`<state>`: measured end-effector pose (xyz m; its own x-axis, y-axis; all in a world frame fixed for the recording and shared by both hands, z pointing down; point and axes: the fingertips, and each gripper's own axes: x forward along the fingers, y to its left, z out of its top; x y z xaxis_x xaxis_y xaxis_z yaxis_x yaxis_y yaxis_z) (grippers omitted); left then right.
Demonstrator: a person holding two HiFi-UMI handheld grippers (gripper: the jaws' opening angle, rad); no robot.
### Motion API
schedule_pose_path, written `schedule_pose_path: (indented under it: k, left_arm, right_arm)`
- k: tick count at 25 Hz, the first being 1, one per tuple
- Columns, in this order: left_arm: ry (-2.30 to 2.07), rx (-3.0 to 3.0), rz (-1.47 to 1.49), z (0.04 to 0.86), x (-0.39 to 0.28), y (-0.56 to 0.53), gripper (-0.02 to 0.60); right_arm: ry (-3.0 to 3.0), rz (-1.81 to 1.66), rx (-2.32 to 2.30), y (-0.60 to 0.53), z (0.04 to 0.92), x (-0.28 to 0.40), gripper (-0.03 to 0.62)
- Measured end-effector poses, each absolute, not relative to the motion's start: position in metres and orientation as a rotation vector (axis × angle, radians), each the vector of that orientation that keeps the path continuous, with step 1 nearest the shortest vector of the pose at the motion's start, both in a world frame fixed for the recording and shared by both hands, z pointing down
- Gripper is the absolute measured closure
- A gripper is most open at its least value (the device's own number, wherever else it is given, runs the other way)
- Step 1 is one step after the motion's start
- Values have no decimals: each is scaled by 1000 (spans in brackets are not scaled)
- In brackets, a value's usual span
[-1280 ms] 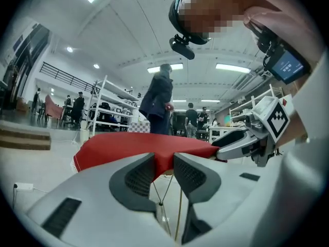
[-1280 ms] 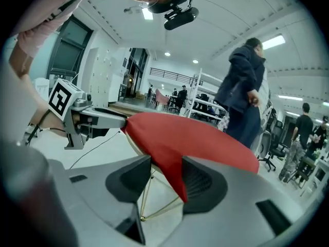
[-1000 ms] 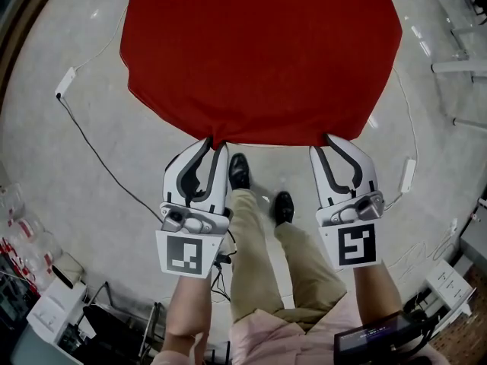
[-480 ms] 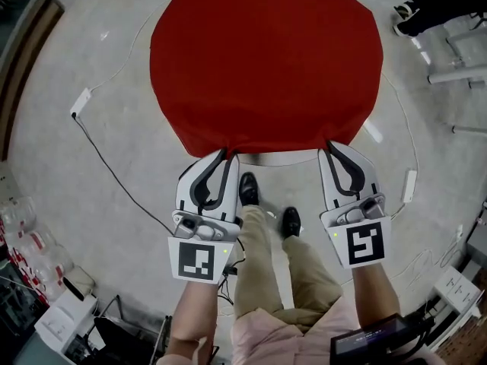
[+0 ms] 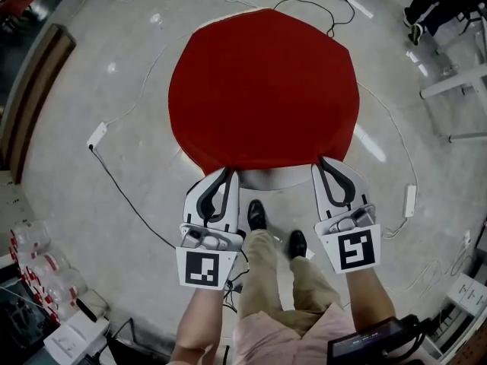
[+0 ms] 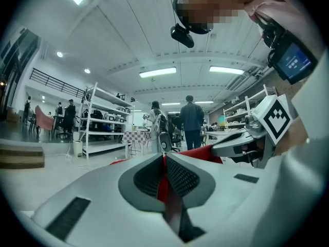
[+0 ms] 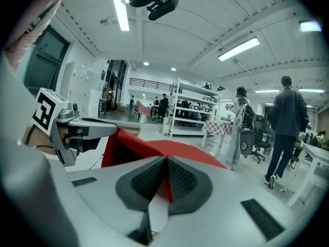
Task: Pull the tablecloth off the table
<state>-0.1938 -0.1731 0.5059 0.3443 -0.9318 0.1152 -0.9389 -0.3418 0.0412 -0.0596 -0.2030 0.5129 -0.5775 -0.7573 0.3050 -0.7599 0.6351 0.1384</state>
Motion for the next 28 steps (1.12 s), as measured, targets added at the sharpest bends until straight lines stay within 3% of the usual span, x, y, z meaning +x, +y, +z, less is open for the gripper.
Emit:
schedule_pose_path:
  k: [15,28]
  left_arm:
    - [-1771,2528,68,426,-189,-188,546]
    - [-1788,2483,31,429,-179,-186,546]
  right_arm:
    - [-2520,-67,1228,-216,438,-52,566]
    - [-2522,-80,1211,-218,426,-46,569]
